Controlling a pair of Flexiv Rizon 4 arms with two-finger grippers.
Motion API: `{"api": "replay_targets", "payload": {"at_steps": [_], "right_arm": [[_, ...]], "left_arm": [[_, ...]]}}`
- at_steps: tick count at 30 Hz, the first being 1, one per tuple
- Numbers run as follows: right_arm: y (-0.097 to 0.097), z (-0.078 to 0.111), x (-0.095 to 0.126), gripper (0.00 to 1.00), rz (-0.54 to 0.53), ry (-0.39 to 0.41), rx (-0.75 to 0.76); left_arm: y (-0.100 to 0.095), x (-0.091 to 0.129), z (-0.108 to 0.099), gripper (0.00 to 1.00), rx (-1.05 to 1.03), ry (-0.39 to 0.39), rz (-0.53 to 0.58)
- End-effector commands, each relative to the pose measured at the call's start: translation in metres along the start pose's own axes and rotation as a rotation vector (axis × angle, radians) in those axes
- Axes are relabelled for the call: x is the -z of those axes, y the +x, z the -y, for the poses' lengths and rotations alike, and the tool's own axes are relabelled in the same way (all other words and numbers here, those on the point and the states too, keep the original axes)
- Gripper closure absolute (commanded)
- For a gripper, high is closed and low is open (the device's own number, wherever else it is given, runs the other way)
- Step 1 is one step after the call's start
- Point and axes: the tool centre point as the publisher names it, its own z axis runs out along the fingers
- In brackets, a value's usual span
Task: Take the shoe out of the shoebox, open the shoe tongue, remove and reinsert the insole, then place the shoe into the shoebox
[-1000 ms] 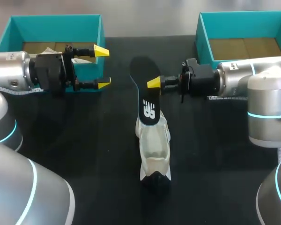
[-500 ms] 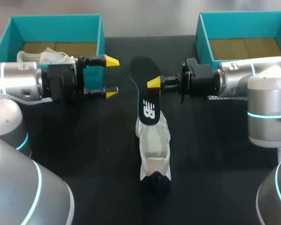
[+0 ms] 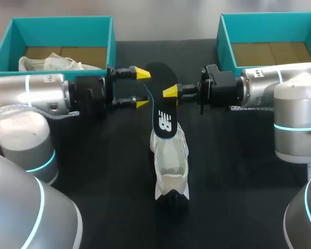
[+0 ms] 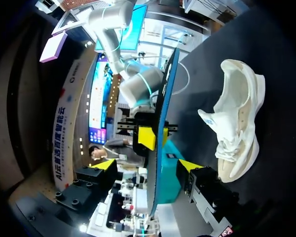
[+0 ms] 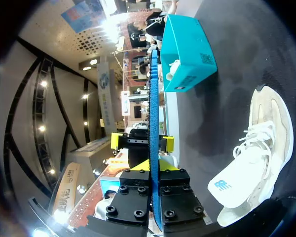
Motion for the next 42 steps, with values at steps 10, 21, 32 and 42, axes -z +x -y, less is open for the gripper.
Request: {"api": "replay_targets", "payload": {"at_steps": [10,21,32,42], "right_arm": [[0.0,0.001,-0.001,1.0,0.001,-0.002,-0.001],[0.0,0.001,-0.001,1.0,0.001,-0.002,-0.001],[0.0,0.001,-0.001,1.0,0.001,-0.002,-0.001],[0.0,0.001,-0.001,1.0,0.001,-0.002,-0.001]], "left_arm": [[0.008,-0.031,-0.013,0.44,-0.076,-0.024,0.035],[0.008,-0.043,-0.021,0.59,-0.088,-0.027,0.038],[0.011,-0.049,-0.02,0.67,-0.095,-0.013,0.046],[0.01,-0.048,-0.017,0.85,-0.111,-0.019,0.055]]}}
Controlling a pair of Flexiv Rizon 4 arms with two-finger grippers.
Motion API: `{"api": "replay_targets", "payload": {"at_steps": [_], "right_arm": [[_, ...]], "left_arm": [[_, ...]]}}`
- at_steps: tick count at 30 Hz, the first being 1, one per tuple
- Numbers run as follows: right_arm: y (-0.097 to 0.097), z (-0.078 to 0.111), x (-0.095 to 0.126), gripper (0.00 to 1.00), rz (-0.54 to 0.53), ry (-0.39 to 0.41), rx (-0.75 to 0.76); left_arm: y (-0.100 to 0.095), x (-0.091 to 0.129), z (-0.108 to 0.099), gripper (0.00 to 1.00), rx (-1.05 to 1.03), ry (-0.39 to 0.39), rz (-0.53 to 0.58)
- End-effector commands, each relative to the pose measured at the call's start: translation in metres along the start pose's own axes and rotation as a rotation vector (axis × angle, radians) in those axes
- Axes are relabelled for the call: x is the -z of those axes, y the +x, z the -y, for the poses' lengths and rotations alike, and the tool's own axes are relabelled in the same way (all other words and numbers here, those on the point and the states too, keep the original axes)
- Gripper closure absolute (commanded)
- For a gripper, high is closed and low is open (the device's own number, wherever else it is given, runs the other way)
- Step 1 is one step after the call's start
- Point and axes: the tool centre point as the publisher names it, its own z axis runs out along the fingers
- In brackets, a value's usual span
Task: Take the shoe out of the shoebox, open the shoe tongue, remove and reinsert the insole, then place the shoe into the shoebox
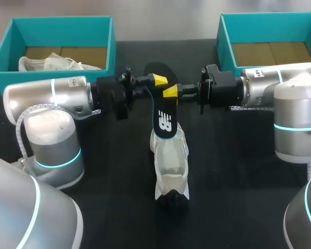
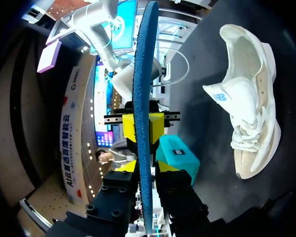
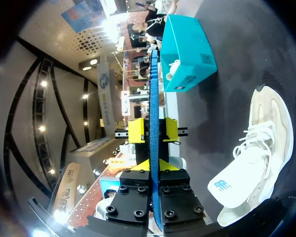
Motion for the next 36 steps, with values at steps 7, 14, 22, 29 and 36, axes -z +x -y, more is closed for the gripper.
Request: {"api": "replay_targets", "payload": {"at_steps": [7,14,22,29,36], "right_arm": [[0.0,0.001,-0.001,1.0,0.001,-0.002,-0.001],[0.0,0.001,-0.001,1.0,0.001,-0.002,-0.001],[0.0,0.001,-0.001,1.0,0.001,-0.002,-0.001],[0.002,0.004,0.008,0.0,0.027,0.009,0.039],[-0.003,0.009,0.046,0.0,0.121,0.063,0.131]], "left_arm": [[0.002,-0.002,0.004,0.87,-0.018,-0.003,0.005],[0.001,-0.005,0.005,0.93,-0.03,-0.008,0.01],[0.001,-0.009,0.003,1.0,-0.042,-0.002,0.013],[-0.001,-0.002,0.003,1.0,-0.039,0.003,0.006],[-0.01,0.029,0.011,1.0,-0.007,0.006,-0.002]]}}
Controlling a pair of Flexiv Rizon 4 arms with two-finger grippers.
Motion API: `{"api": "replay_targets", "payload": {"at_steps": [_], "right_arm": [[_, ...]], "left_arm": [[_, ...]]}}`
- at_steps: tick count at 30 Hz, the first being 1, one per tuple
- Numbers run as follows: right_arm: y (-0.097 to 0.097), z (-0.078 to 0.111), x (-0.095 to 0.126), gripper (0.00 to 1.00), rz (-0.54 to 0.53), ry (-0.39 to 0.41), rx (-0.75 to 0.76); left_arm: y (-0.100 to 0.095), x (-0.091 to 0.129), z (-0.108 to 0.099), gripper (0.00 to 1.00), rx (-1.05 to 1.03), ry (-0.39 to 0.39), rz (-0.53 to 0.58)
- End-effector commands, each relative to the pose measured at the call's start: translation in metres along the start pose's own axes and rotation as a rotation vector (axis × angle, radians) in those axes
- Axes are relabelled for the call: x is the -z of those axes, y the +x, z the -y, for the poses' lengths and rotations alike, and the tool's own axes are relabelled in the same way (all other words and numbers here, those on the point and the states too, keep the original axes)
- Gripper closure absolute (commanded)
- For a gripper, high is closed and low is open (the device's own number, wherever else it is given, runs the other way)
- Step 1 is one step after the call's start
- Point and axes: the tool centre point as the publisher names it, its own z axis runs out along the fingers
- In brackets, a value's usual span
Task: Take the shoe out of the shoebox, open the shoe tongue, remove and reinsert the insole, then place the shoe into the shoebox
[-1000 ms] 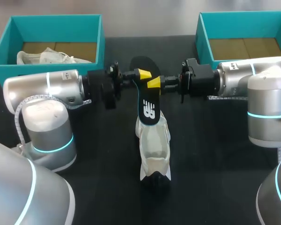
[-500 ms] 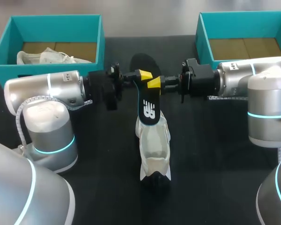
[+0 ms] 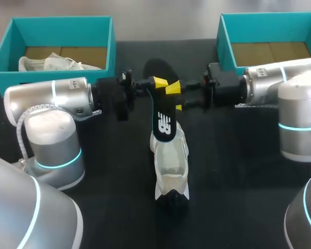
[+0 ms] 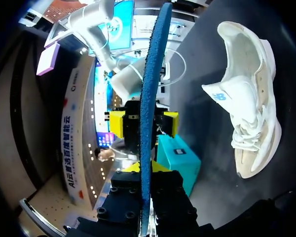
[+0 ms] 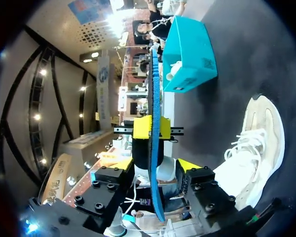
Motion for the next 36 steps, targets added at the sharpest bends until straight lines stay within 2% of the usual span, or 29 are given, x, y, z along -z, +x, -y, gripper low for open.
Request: {"api": "replay_targets", "payload": {"at_steps": [1,4,5,12,17,21,25,26,27,28,36], "right_arm": [[0.004,0.004,0.033,0.0,0.065,0.048,0.028],[0.005,0.003,0.044,0.0,0.184,0.1,0.058],[0.005,0.002,0.047,0.0,0.203,0.092,0.048],[0.005,0.002,0.047,0.0,0.203,0.092,0.048],[0.005,0.002,0.047,0.0,0.203,0.092,0.048],[0.008,0.006,0.057,0.0,0.355,0.159,0.234],[0.005,0.013,0.065,0.0,0.492,0.176,0.349],[0.0,0.015,0.064,0.0,0.597,0.221,0.369],[-0.007,0.015,0.063,0.0,0.63,0.277,0.346],[-0.014,0.014,0.063,0.0,0.637,0.308,0.33],[-0.014,0.014,0.063,0.0,0.637,0.308,0.33]], "left_arm": [[-0.008,0.028,0.009,1.0,0.005,0.006,-0.011],[-0.012,0.042,0.017,1.0,0.003,0.001,-0.02],[-0.012,0.045,0.018,1.0,0.003,0.001,-0.022],[-0.02,0.073,0.039,1.0,0.046,-0.013,-0.073],[-0.021,0.085,0.06,1.0,0.116,0.01,-0.096],[-0.021,0.091,0.074,1.0,0.13,0.03,-0.124],[-0.023,0.095,0.084,1.0,0.139,0.045,-0.141],[-0.024,0.096,0.087,1.0,0.164,0.062,-0.138],[-0.024,0.096,0.089,1.0,0.191,0.072,-0.135],[-0.026,0.096,0.091,1.0,0.217,0.084,-0.124],[-0.03,0.096,0.095,1.0,0.218,0.094,-0.119]]}}
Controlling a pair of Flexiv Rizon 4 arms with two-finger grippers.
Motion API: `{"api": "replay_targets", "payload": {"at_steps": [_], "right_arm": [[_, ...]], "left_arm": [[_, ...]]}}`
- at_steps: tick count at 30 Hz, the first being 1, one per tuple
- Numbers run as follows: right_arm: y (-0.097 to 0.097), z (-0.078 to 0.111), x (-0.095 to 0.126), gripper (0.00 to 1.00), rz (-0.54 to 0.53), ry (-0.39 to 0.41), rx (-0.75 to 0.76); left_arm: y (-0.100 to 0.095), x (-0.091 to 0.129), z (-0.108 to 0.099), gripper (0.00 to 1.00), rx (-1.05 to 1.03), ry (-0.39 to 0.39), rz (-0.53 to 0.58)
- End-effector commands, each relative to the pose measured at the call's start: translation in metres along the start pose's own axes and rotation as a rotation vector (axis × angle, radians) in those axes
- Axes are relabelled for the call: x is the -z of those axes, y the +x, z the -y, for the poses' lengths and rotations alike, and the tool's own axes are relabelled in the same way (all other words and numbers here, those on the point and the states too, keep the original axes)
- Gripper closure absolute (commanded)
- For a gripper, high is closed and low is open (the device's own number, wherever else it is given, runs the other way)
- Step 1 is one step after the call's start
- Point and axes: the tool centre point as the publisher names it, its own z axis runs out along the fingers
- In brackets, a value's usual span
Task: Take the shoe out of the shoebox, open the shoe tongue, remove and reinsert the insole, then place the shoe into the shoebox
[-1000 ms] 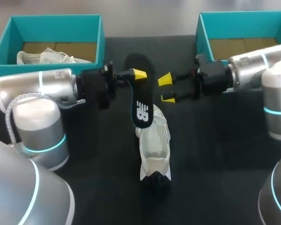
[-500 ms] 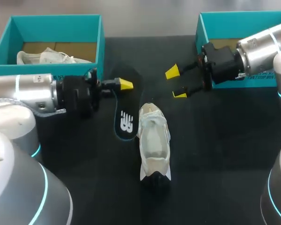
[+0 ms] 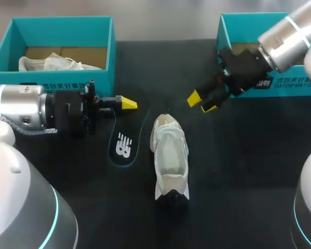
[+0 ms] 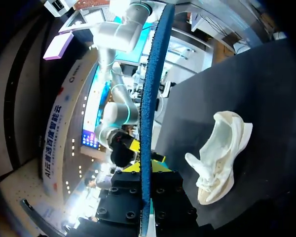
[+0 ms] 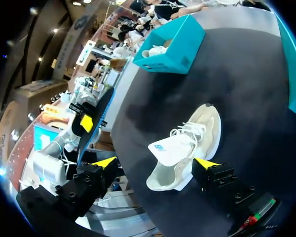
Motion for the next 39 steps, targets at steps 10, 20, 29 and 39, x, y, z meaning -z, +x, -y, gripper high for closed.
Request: {"api": "replay_targets", "payload": {"at_steps": [10,20,29,39], "right_arm": [[0.005,-0.011,0.003,0.0,0.089,0.068,0.0],[-0.009,0.027,-0.003,0.0,0.23,0.17,0.224],[-0.028,0.059,-0.022,0.0,0.267,0.2,0.25],[-0.028,0.059,-0.022,0.0,0.267,0.2,0.25]], "left_arm": [[0.0,0.002,0.001,1.0,-0.001,0.0,-0.003],[0.007,-0.011,0.036,1.0,-0.011,0.074,-0.02],[0.028,-0.003,0.075,1.0,0.103,0.124,-0.011],[0.028,-0.003,0.075,1.0,0.103,0.124,-0.011]]}}
